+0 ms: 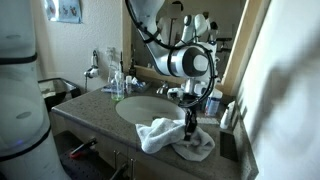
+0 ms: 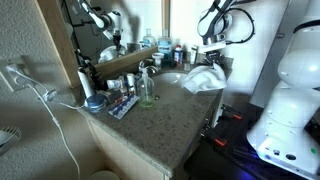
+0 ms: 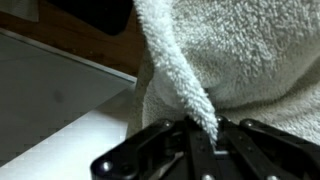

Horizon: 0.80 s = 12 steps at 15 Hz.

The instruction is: Pick up the towel from the wall and wipe the countertop with it.

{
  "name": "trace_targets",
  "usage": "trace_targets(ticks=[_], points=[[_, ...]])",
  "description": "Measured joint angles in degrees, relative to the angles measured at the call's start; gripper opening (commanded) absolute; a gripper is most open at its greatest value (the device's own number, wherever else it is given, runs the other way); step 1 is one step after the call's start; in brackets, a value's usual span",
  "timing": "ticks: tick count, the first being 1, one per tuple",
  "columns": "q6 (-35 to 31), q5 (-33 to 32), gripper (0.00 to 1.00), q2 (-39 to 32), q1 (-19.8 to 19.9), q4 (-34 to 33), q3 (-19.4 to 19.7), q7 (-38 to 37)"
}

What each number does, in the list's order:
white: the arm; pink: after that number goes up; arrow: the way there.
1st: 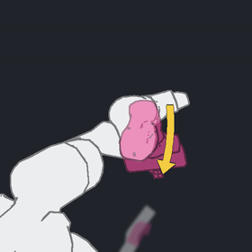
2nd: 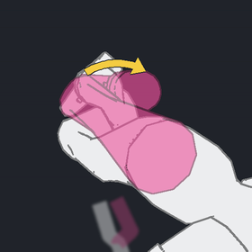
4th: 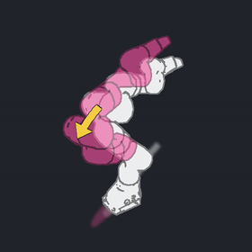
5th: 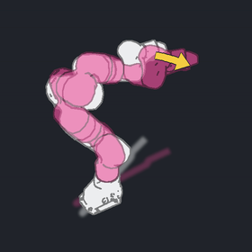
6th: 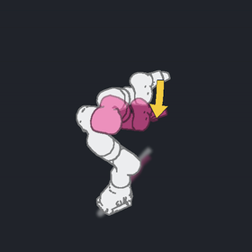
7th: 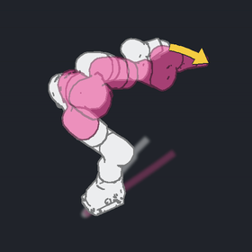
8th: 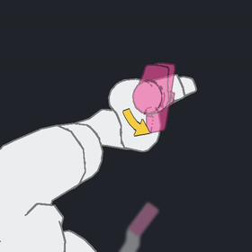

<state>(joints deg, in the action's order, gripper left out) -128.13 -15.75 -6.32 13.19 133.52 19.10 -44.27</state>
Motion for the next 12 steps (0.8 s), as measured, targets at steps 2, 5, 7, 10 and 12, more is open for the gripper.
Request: trace_targets(ticks=[2,5,7,10,12], points=[[2.2,1.3,0.07,0.2,-0.2,0.3,-0.8,0.4],[2.9,3.9,0.06,0.6,-0.6,0.9,-2.7,2.2],[2.4,4.0,0.06,0.9,-1.2,0.9,-3.6,2.3],[1.1,2.8,0.07,1.2,-2.0,0.9,-4.0,2.2],[0.8,1.7,0.06,1.5,-1.9,0.8,-3.9,2.2]])
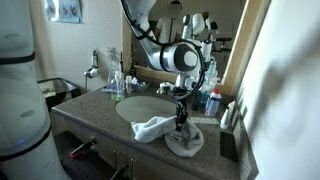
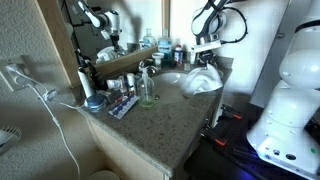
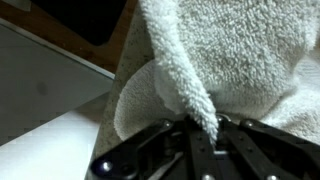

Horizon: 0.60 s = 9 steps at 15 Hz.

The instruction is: Pick up the towel from the wall and wipe the countertop with it.

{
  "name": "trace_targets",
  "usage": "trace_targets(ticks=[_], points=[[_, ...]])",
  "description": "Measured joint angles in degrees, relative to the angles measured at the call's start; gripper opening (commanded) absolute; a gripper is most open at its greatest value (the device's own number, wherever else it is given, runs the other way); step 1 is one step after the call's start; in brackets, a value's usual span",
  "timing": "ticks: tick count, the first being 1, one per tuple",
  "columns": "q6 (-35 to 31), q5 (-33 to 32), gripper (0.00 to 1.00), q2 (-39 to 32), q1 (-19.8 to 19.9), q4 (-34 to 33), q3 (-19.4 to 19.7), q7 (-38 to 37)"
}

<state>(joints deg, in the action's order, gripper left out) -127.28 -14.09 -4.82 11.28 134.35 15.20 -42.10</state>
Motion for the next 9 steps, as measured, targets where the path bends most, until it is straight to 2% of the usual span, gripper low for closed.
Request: trace_targets(ticks=[5,6,7,9], points=[[0.0,-3.2,0.06,1.0,0.3,0.0,0.6,-1.1],[0.0,-3.4,0.08,1.2,0.4,0.0,0.6,-1.1],[0.0,-3.5,0.33,1.4,0.4,0.0,0.6,-1.1],[0.0,-3.5,0.37,1.6,0.4,0.1,0.6,-1.2]])
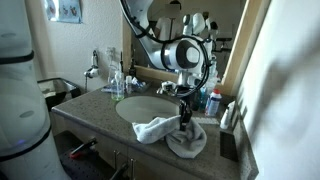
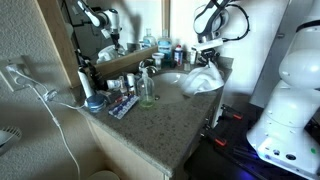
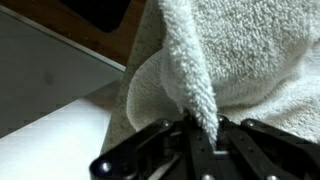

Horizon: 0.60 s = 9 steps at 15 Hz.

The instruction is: Pick up the towel from the wall and wipe the countertop with it.

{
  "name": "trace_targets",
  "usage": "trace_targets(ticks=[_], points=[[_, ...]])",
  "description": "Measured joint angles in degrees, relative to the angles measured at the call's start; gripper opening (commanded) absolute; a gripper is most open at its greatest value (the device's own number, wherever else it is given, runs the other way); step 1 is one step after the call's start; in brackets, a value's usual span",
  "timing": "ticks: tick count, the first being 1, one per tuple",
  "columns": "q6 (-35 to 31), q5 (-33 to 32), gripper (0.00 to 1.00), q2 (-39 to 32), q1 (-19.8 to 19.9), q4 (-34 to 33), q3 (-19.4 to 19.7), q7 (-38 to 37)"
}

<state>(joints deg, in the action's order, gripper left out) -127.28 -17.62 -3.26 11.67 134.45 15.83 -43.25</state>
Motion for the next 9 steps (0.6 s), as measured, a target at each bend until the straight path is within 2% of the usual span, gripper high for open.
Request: trace_targets(ticks=[8,9], points=[[0.3,0.1,0.97,1.7,0.0,0.1,0.0,0.0],[0.7,0.1,1.0,2.5,0.0,0.0,-0.1,0.0]])
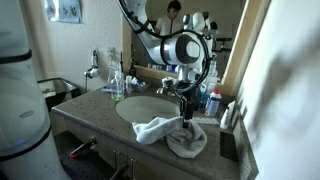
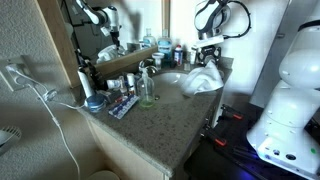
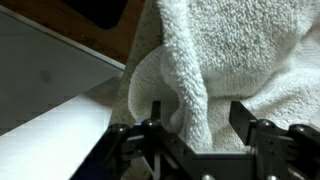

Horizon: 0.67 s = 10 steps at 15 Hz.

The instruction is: Pick up the towel from the wall and wipe the countertop with it.

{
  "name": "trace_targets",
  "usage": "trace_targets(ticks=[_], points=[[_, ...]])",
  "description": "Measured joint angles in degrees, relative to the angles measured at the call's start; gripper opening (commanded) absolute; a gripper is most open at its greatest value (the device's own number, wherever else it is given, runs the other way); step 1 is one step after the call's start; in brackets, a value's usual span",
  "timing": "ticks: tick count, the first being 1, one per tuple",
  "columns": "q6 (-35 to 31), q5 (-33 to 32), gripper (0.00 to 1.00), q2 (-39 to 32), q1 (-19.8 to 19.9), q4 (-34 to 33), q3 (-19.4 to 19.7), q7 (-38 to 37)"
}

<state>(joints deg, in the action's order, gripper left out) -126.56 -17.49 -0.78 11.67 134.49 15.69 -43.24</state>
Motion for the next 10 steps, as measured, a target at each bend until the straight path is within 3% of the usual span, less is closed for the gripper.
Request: trace_targets(ticks=[10], points=[[12.3,0.7,1.0,16.0,-0.1,-1.1,-5.8,0.1]])
